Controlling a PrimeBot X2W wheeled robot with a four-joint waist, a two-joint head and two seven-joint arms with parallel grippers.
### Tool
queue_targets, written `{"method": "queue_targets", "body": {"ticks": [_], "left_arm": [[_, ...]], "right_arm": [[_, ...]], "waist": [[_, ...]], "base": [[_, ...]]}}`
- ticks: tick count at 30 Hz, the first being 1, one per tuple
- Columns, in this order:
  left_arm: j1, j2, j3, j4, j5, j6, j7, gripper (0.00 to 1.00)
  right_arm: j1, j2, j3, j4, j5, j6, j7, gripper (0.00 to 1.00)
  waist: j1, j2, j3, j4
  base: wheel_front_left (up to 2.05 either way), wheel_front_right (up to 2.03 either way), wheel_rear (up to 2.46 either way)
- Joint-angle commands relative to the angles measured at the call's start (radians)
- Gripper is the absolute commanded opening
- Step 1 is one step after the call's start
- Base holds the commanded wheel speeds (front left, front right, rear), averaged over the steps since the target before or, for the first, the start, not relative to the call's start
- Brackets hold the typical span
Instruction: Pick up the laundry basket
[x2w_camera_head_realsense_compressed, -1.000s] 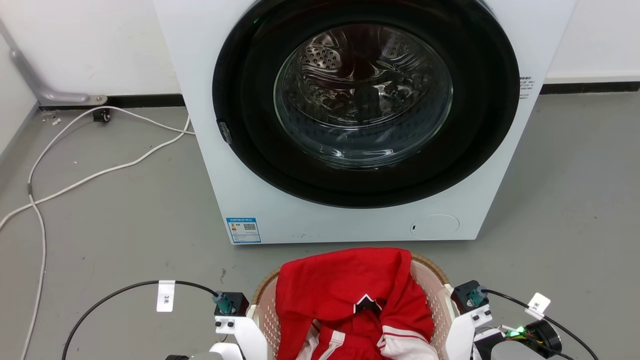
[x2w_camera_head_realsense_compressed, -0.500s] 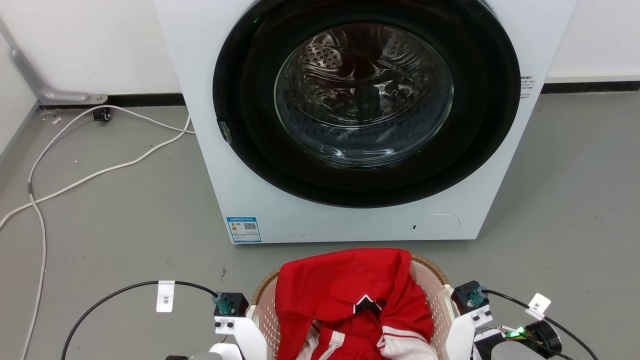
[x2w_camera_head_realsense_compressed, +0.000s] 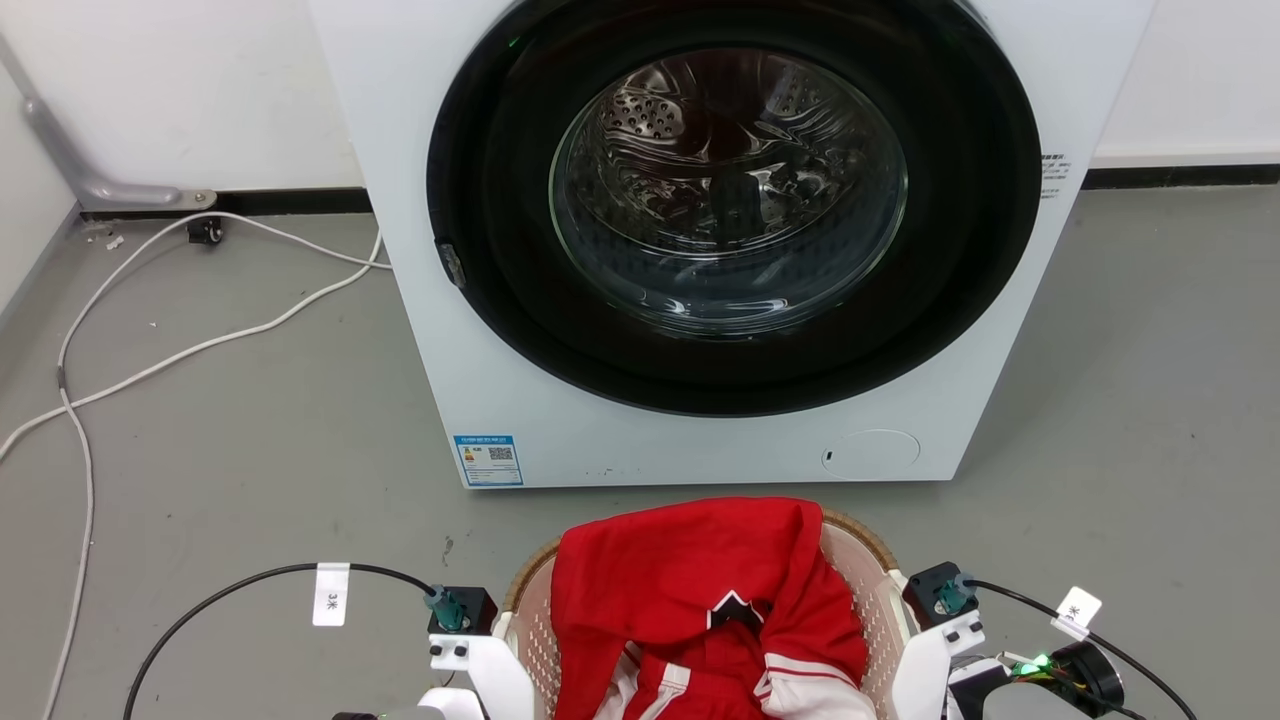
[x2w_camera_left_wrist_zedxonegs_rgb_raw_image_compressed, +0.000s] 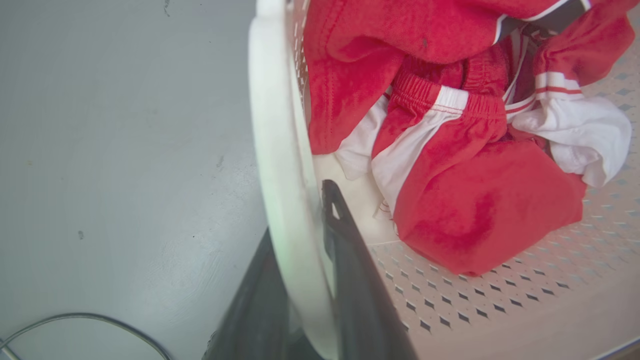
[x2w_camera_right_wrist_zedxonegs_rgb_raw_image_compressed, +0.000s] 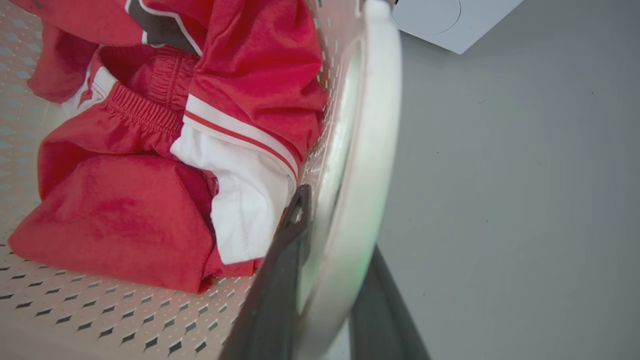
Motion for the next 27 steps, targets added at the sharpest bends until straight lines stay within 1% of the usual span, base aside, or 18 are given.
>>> {"method": "queue_targets", "body": {"ticks": [1, 27], "left_arm": [[-0.017, -0.009, -0.004, -0.013, -0.005, -0.013, -0.009, 0.0], [-0.017, -0.009, -0.034, -0.008, -0.033, -0.013, -0.015, 0.0]], "right_arm": [[0.005, 0.008, 0.009, -0.005, -0.002, 0.012, 0.0, 0.0], [0.013, 0.003, 0.018, -0.005, 0.004, 0.012, 0.001, 0.0]], "waist": [[0.0, 0.0, -0.001, 0.0], [0.0, 0.0, -0.007, 0.002]], "base": [[0.0, 0.0, 0.0], [0.0, 0.0, 0.0]]}}
